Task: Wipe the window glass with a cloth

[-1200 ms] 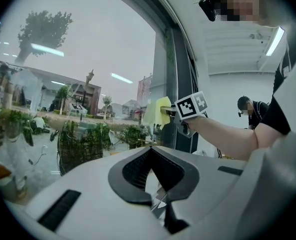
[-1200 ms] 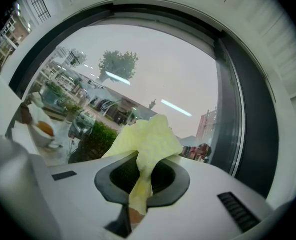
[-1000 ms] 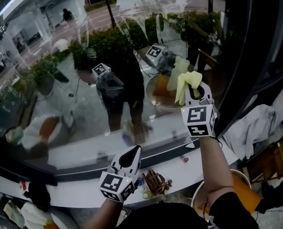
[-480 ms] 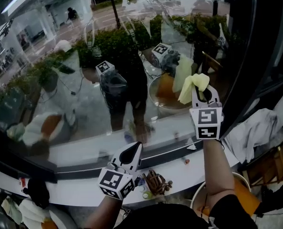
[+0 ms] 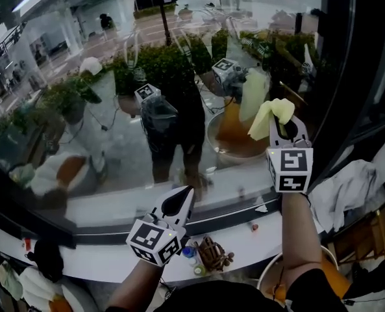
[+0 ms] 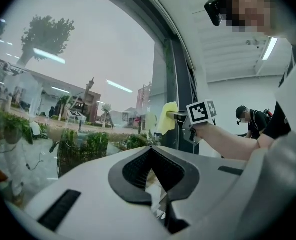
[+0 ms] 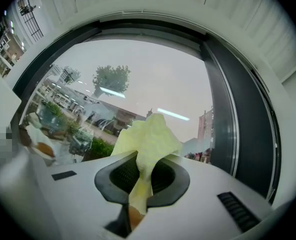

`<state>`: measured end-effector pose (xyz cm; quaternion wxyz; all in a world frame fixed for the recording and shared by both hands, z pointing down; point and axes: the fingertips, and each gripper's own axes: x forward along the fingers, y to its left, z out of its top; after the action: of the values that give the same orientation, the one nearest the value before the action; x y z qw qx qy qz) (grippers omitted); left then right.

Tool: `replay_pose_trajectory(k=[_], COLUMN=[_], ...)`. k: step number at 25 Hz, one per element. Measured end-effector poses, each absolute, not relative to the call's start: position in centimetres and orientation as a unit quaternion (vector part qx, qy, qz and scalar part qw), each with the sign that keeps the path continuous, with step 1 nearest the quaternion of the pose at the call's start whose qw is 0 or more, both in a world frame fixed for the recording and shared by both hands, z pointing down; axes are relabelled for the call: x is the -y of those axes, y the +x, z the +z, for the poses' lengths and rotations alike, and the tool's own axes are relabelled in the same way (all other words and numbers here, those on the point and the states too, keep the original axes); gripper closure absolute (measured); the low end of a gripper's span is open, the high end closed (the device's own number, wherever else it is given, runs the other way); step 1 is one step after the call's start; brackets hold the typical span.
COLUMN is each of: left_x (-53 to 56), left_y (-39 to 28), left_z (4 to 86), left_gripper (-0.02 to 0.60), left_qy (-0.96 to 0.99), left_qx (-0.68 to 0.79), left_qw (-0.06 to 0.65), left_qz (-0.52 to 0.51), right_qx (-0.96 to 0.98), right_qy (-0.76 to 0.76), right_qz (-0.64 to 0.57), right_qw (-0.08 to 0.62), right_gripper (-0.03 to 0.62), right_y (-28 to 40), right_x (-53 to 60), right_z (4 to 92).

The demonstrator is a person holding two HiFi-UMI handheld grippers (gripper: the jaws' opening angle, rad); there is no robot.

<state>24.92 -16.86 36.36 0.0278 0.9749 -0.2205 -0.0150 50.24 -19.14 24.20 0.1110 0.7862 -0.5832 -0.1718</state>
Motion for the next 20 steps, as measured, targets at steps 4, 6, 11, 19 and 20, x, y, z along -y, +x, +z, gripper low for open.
replay_pose_trajectory(k=[4, 6, 11, 19, 20], left_x=[18.0, 18.2, 19.3, 19.2, 19.0], left_y=[23.7, 23.3, 21.2, 19.7, 19.6], left_z=[33.8, 33.1, 32.6, 33.0, 33.1], left_gripper=[0.574, 0.574, 0.574, 0.574, 0.574], left_qy=[0.973, 0.971, 0.968, 0.964, 0.964], left_qx=[0.229, 0.234, 0.248, 0.264, 0.264], left_qw=[0.016, 0.009, 0.004, 0.008, 0.009], left_qz=[-0.030, -0.037, -0.046, -0.043, -0.042], right_qx=[0.586, 0.588, 0.589, 0.577, 0.577], right_qy=[0.783, 0.780, 0.778, 0.788, 0.788], right_qz=[-0.178, -0.183, -0.186, -0.189, -0.188], right_qw=[0.109, 0.111, 0.111, 0.101, 0.099], right_gripper=[0.551, 0.551, 0.551, 0.551, 0.551], right_y=[49.2, 48.7, 46.9, 47.0, 46.9], right_x=[20.2, 20.6, 22.8, 22.8, 22.6], right_z=[22.3, 21.8, 20.9, 20.8, 20.8])
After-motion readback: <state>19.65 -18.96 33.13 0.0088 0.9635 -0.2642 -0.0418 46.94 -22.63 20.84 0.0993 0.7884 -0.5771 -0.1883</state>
